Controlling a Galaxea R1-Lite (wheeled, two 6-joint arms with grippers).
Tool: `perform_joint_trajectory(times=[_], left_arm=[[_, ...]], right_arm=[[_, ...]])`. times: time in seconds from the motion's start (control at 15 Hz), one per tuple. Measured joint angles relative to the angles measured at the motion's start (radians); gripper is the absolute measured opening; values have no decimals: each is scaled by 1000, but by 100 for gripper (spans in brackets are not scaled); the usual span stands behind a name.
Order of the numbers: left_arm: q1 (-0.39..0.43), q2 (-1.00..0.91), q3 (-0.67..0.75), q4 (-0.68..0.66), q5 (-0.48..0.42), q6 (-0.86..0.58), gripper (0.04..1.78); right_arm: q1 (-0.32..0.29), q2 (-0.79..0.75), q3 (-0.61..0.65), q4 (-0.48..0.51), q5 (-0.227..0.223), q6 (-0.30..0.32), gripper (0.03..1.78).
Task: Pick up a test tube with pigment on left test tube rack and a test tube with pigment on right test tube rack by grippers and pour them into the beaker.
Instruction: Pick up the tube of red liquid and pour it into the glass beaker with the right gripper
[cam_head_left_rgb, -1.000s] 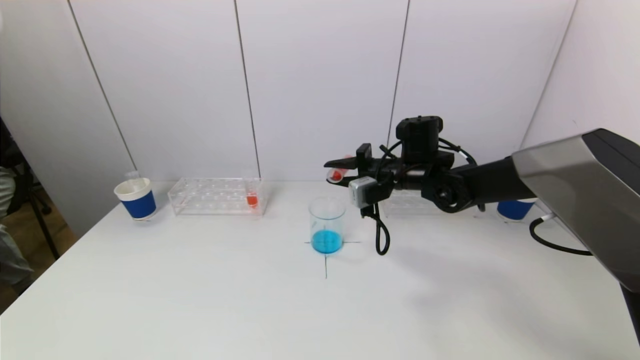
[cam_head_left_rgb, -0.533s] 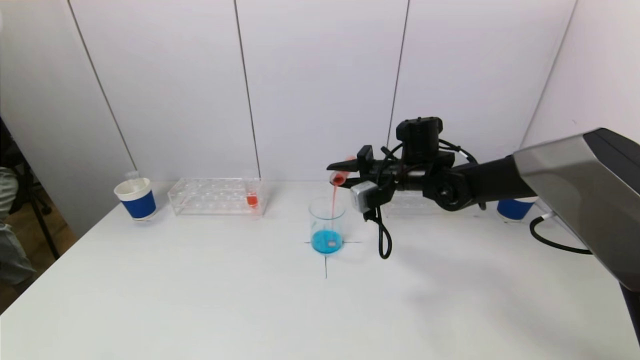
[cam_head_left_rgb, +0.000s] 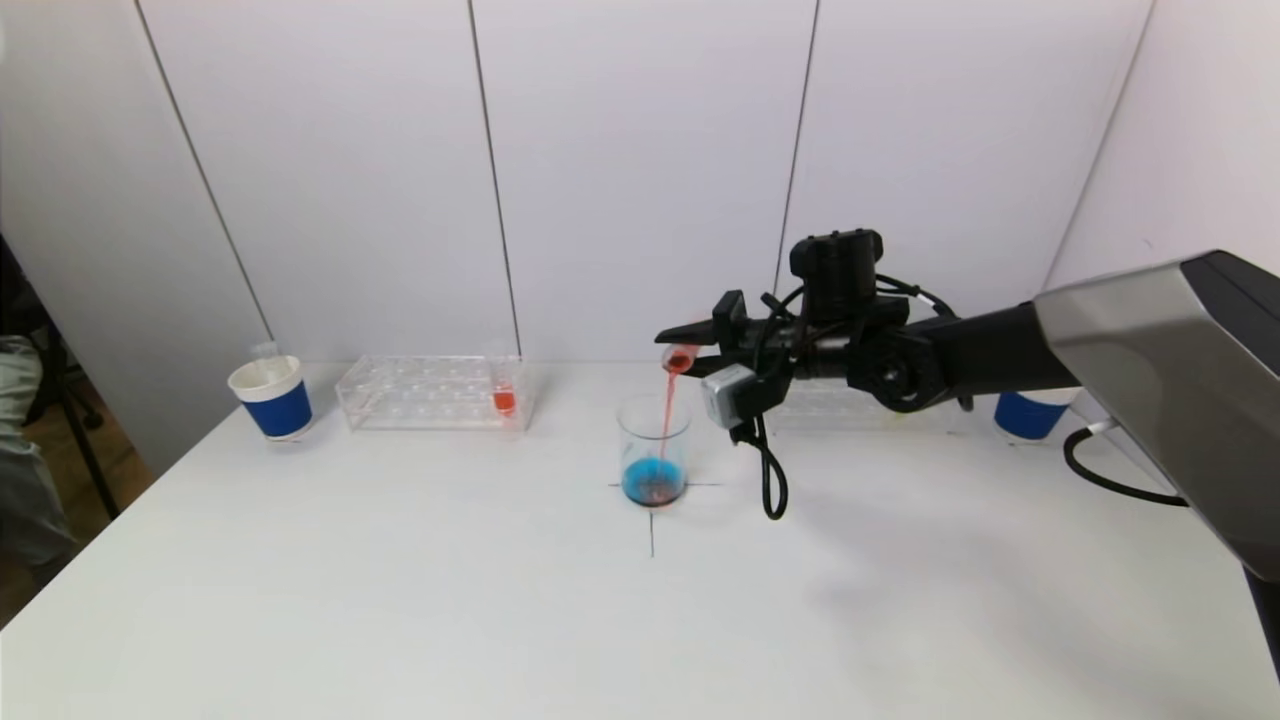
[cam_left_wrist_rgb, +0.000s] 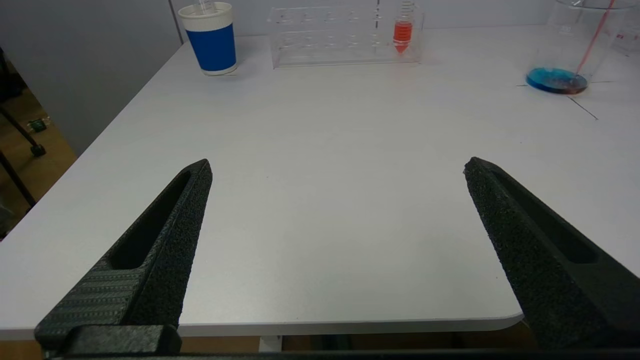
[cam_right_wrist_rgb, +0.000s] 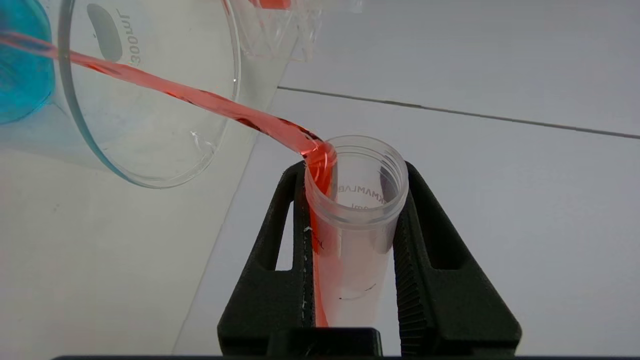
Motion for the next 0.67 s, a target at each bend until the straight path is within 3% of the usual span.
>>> perform_joint_trajectory(times=[0.67], left_arm=[[0,0,0,0,0,0,176]], right_arm=[[6,-3,-101,153,-63,-132,51]])
